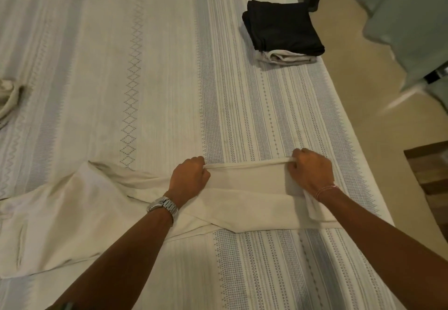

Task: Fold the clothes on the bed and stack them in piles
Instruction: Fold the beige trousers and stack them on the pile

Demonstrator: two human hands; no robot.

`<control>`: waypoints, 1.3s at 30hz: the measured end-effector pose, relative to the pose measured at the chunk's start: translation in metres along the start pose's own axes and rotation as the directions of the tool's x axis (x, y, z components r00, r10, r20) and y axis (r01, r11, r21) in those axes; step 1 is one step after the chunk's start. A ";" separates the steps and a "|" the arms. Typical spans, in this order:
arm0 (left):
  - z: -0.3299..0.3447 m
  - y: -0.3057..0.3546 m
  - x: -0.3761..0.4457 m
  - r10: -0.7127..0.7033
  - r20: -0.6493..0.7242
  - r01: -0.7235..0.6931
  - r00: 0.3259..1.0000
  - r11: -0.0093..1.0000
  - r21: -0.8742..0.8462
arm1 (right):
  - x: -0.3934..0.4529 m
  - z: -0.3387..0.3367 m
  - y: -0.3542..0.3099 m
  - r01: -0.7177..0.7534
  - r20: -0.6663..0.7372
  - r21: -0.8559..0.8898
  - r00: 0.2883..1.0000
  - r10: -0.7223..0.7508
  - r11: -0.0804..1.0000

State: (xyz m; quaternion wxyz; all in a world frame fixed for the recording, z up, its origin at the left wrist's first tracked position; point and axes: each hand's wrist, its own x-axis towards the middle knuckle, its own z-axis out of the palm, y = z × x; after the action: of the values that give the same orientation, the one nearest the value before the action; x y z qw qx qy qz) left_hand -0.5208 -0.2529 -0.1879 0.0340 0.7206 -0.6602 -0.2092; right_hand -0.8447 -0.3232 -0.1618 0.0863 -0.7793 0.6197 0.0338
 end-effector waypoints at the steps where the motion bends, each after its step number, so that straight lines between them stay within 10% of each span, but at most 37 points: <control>1: 0.001 0.000 -0.001 -0.006 -0.009 0.006 1.000 1.000 0.004 | 0.003 -0.002 0.006 -0.006 -0.025 -0.015 1.000 0.005 1.000; 8: 0.008 -0.011 -0.003 0.079 0.008 -0.079 0.997 0.997 -0.002 | 0.006 0.001 0.064 -0.196 0.130 -0.202 0.966 0.225 0.959; 18: 0.014 -0.010 -0.002 0.127 -0.189 -0.106 0.974 0.988 0.116 | 0.039 -0.007 0.107 -0.264 -0.016 -0.086 0.964 0.264 0.961; 22: 0.012 -0.012 0.000 0.060 -0.202 -0.031 0.977 0.989 0.144 | 0.023 0.009 0.094 -0.149 -0.277 -0.215 0.957 0.086 0.965; 26: 0.004 -0.014 -0.006 0.134 -0.224 -0.100 0.965 0.982 0.159 | -0.001 0.024 0.043 0.254 -0.232 -0.065 0.937 -0.262 0.965; 31: -0.008 -0.023 -0.037 0.306 -0.132 -0.293 0.943 0.950 0.104 | -0.057 0.030 -0.040 0.618 -0.318 0.126 0.766 -0.558 0.776; 39: -0.007 -0.057 -0.076 0.362 0.057 -0.363 0.930 0.891 0.273 | -0.122 0.070 -0.122 0.456 -0.112 0.037 0.886 -0.450 0.889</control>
State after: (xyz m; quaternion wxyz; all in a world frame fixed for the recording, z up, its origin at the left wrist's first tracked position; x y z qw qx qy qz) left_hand -0.4684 -0.1738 -0.1807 -0.0309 0.5817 -0.8059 -0.1057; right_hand -0.7505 -0.1677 -0.1999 0.0847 -0.9000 0.4251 -0.0459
